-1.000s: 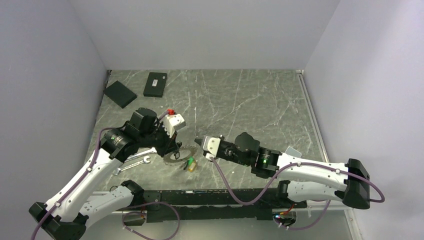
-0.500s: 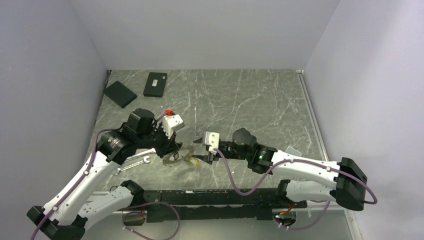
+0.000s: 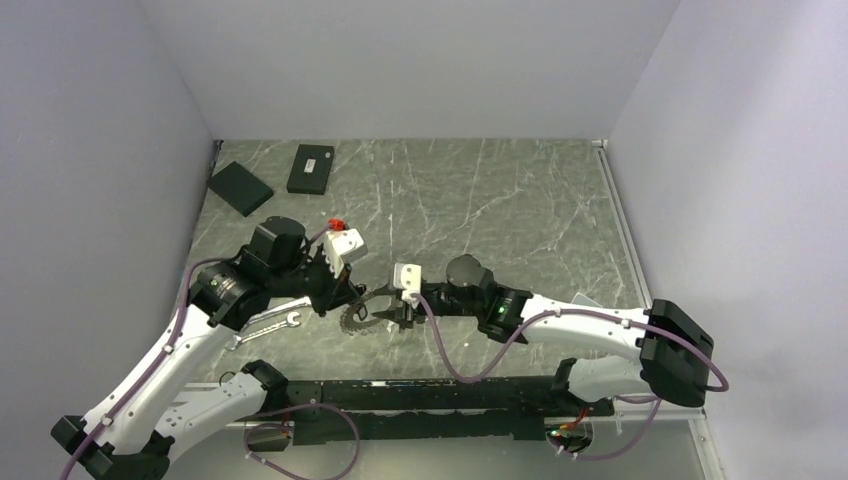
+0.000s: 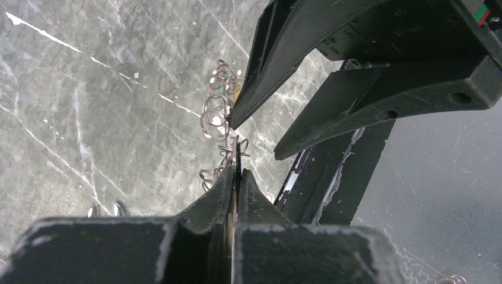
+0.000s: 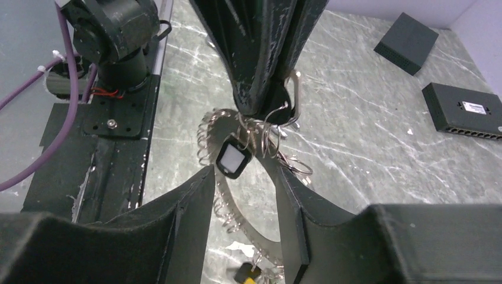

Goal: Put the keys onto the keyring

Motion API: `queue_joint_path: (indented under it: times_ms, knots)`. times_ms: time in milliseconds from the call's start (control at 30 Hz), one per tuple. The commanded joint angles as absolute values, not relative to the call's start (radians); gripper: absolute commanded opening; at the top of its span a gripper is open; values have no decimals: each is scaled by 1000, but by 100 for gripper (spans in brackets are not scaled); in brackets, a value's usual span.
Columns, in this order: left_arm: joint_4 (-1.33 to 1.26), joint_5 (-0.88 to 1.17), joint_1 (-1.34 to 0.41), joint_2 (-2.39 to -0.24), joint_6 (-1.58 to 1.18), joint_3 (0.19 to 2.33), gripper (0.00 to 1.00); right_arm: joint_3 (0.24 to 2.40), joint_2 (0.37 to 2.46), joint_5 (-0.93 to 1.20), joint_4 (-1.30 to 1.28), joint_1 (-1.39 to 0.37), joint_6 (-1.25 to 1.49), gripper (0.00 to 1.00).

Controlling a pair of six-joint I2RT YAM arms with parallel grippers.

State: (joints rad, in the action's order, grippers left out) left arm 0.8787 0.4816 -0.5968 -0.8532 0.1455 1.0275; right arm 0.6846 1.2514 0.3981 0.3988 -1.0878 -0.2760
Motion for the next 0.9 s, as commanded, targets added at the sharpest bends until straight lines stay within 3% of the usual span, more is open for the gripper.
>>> queue_joint_path:
  times_ms: [0, 300, 533, 767, 867]
  knots:
    - [816, 532, -595, -834, 166, 1068, 0, 757, 1273, 380, 482, -1085, -260, 44]
    - [802, 546, -595, -826, 160, 1054, 0, 781, 1292, 378, 496, -1084, -263, 41]
    - [795, 551, -595, -815, 156, 1045, 0, 800, 1321, 409, 491, -1085, -260, 31]
    - [798, 551, -595, -813, 157, 1039, 0, 800, 1325, 412, 505, -1085, -264, 1]
    - [800, 549, -595, -809, 155, 1035, 0, 796, 1320, 409, 506, -1085, -265, 0]
